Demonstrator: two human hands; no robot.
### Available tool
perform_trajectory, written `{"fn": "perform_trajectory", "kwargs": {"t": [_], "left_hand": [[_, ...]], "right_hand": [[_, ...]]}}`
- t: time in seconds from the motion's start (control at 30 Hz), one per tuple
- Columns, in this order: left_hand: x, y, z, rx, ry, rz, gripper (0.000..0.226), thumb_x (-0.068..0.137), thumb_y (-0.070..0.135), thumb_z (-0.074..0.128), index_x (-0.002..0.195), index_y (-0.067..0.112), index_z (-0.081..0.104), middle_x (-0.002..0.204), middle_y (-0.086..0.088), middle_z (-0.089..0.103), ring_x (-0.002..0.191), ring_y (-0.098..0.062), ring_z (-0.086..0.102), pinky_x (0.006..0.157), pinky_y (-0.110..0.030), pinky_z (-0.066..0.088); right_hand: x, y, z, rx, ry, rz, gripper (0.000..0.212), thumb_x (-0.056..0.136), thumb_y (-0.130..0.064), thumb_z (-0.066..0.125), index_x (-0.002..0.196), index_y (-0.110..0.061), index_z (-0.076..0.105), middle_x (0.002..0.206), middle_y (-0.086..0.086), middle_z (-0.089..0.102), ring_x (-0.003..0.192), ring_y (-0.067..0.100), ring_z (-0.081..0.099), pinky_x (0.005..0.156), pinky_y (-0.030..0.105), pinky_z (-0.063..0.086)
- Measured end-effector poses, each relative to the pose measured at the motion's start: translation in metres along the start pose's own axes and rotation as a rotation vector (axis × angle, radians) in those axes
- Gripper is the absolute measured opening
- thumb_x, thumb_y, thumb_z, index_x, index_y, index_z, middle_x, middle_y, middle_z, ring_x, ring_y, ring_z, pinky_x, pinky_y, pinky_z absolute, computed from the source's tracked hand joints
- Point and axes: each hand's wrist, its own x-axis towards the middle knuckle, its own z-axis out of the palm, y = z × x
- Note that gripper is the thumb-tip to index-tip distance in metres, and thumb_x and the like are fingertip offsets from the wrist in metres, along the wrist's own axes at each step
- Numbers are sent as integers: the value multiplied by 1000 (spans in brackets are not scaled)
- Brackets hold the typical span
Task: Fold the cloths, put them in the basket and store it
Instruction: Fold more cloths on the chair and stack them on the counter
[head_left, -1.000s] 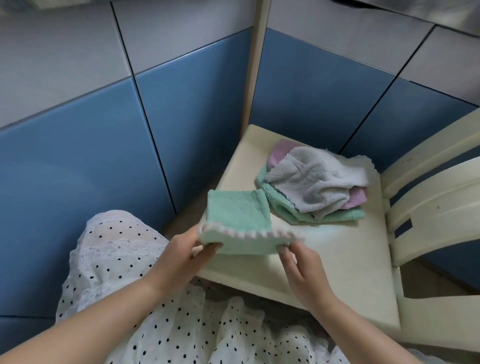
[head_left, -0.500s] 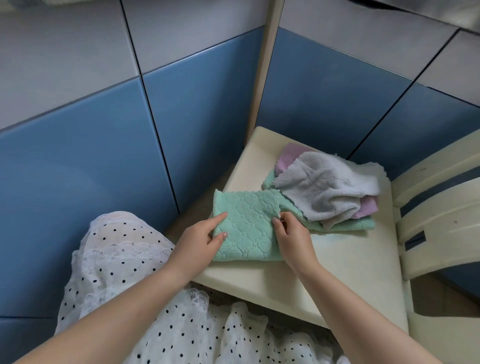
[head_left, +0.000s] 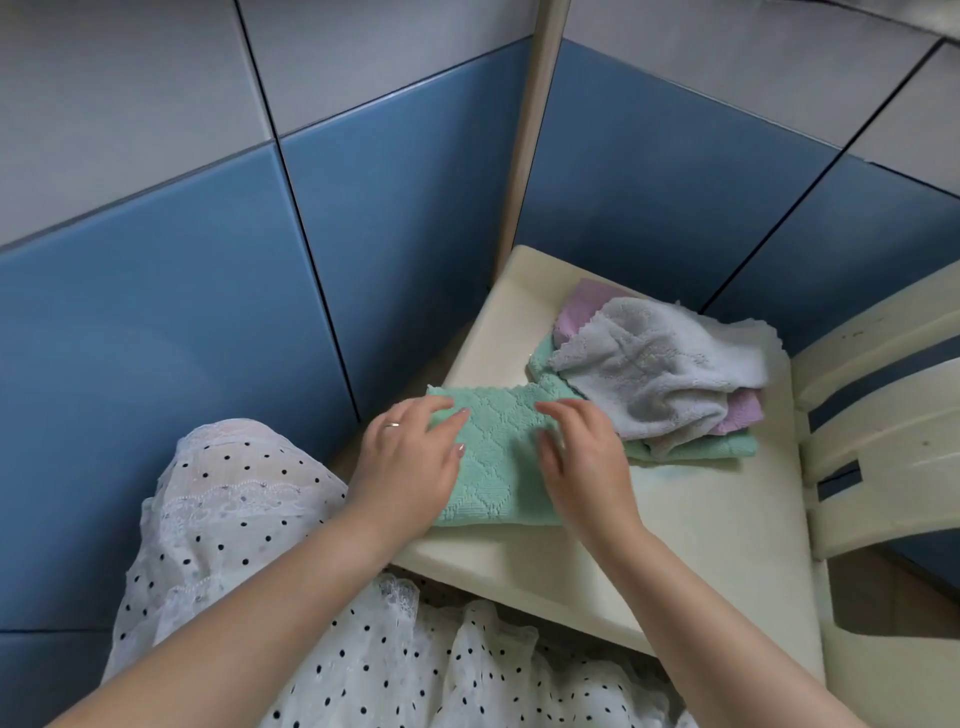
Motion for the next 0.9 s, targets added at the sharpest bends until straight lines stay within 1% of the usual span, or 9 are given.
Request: {"fn": "perform_trajectory", "kwargs": {"t": [0.07,0.17,0.3,0.4,0.47,0.57,0.7,0.77,0.9], "left_hand": [[4,10,13,102,-121,64,55,86,34,27,127,14,58,136,-4,54,128,-25,48,102,-57,33],[3,12,29,178,-270,35,67,87,39,12,141,14,41,150,-2,36,142,-19,26,110,-60,16],[4,-2,32,200,-331,-3,80,77,50,-11,151,24,4,158,9,-7,144,-8,-12,113,-54,-5],[6,-4,30,163,-339,-11,80,76,54,-12,150,25,-1,158,8,-15,136,-5,-25,114,-52,-6],[4,-6,27,84,-325,-73,72,86,59,2,150,26,0,158,3,-15,141,-11,-22,116,-48,-6],[-3,-17,21,-129,-280,-233,67,94,54,33,150,30,3,159,1,1,146,-16,-2,117,-43,-2],[-12,-24,17,-415,-258,-314,59,94,41,47,147,35,21,153,7,29,143,-13,19,117,-45,6],[-13,-22,15,-462,-203,-309,51,94,33,51,142,34,35,149,8,35,141,-13,23,118,-44,13],[-11,-18,3,-578,-144,-307,42,92,18,57,133,26,52,135,7,46,120,-6,41,102,-23,33]], "right_hand": [[0,-10,15,-116,-106,-113,42,85,-26,41,116,-9,63,120,12,62,112,31,59,91,45,49],[-6,-15,29,-249,-325,-98,52,88,-36,31,131,-16,54,139,8,51,130,26,46,100,55,40],[-11,1,20,-282,-438,-42,71,86,-55,4,148,-25,21,158,-1,15,146,17,10,115,43,15],[-9,5,15,-274,-474,-21,78,81,-60,-2,150,-28,12,159,-4,5,146,14,1,116,39,10],[-8,5,11,-230,-403,-6,72,85,-59,16,146,-23,30,154,6,25,143,24,21,112,41,23],[-9,13,-3,-151,-196,105,52,88,-46,48,135,-23,49,120,5,57,113,26,52,92,37,42],[-15,11,-15,45,-374,259,55,87,-38,61,138,-31,41,109,-3,55,104,16,51,87,29,42],[-13,2,-12,194,-353,319,51,85,-31,65,133,-32,46,107,-5,54,98,12,51,81,25,41],[-8,-16,-9,519,-278,471,37,85,-10,64,109,-37,58,94,-12,52,83,11,53,72,24,45]]}}
